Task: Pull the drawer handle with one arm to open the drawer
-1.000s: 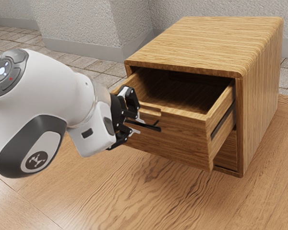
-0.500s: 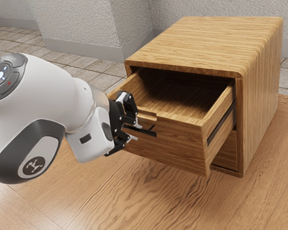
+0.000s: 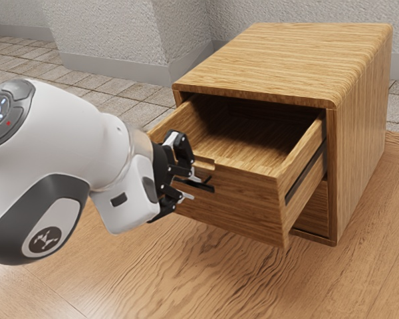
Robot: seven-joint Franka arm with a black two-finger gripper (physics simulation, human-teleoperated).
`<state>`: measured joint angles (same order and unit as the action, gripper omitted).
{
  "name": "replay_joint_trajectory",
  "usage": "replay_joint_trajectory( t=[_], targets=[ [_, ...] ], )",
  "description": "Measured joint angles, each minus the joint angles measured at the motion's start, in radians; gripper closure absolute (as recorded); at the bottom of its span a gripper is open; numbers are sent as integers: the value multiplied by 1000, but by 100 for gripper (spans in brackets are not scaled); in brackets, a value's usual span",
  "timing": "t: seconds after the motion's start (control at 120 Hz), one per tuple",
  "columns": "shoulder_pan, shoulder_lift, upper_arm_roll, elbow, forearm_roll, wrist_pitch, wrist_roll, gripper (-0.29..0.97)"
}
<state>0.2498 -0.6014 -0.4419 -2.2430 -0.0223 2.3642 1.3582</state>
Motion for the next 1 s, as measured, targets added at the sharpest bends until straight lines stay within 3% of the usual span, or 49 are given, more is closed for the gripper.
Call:
replay_joint_trajectory(
  t=[0.492,1.0],
  targets=[
    [0,-69,0,-49,-8,-11,-1,63],
    [-3,-51,0,-43,-16,-16,-1,59]
  ],
)
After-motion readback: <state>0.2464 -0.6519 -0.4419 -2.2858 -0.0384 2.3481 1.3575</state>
